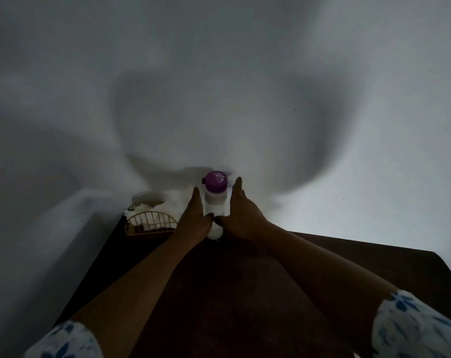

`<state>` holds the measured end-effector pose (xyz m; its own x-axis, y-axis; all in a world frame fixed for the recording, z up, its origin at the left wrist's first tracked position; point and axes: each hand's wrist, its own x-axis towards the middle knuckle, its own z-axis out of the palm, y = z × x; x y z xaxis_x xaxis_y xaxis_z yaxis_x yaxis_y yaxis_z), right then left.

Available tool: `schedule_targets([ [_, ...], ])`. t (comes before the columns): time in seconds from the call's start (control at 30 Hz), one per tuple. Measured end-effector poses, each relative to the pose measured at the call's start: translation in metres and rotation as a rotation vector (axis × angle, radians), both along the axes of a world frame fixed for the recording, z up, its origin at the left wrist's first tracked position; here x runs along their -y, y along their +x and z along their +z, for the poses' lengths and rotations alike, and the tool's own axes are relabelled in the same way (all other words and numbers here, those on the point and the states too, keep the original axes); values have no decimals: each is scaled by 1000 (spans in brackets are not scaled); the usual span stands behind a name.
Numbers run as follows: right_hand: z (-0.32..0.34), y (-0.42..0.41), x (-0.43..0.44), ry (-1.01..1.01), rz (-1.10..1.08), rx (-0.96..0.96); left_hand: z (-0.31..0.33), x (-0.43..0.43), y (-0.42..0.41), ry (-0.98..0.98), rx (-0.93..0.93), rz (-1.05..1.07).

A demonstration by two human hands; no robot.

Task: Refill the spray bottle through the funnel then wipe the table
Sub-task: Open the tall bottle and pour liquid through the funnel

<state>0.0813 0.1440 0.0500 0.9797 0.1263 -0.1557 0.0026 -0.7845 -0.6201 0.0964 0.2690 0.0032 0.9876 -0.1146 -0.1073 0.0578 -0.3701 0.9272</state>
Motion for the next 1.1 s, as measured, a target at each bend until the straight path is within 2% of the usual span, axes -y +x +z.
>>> schedule_targets([
  [0.07,-3,7,-3,82,-22,-14,-3,6,3,-3,23,-11],
  [0.23,-1,10,-3,248,-20,-30,-6,16,-2,63,218,60],
  [0.43,4,-12,-1,323,-13,12,-4,15,-13,112,366,104],
  [0.63,27,-46,-3,328,39,33,11,6,-43,65,467,124],
  [0.93,98,-113,-3,384,146,135,87,-24,-102,36,672,66],
  [1.1,130,-153,-6,377,172,175,136,-40,-148,96,669,-20],
])
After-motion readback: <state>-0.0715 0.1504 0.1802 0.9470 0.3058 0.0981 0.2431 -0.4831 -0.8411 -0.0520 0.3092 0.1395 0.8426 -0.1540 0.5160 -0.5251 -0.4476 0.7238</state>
